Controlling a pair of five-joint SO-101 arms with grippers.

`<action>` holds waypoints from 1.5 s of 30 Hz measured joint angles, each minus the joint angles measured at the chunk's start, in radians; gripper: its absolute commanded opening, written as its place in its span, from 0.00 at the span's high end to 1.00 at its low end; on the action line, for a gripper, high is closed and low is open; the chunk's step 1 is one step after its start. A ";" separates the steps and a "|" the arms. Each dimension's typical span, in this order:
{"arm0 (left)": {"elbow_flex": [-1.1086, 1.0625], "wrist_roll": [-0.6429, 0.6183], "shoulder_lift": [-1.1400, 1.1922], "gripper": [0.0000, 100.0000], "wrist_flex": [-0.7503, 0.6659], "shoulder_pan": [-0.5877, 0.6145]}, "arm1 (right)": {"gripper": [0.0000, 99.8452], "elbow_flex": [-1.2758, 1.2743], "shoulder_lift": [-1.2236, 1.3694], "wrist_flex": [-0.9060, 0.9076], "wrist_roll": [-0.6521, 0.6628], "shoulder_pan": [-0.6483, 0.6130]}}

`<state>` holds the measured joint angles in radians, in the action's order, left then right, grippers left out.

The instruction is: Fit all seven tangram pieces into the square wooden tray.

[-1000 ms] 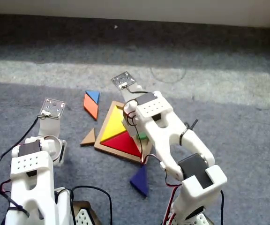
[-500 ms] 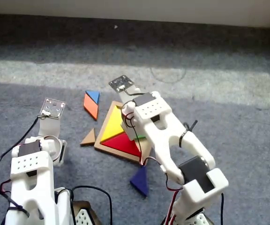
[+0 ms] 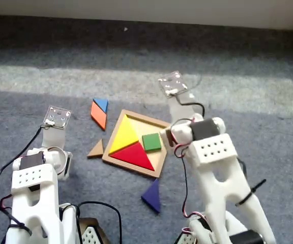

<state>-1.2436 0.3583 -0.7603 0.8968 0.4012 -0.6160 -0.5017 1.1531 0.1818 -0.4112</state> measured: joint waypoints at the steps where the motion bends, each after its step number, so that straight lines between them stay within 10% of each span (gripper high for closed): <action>1: 0.011 0.000 0.000 0.81 0.000 0.000 | 0.97 -0.037 -0.046 0.000 0.000 0.029; 21: 0.603 -0.101 0.308 0.73 0.344 -0.262 | 0.97 -0.575 -0.568 0.000 0.000 0.453; 45: 0.812 -0.009 0.933 0.73 0.267 -0.376 | 0.97 -0.937 -0.753 -0.230 0.000 0.489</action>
<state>-0.4319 0.3491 0.1726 1.1638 0.0253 -1.5535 -1.2551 0.9229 0.1818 0.0783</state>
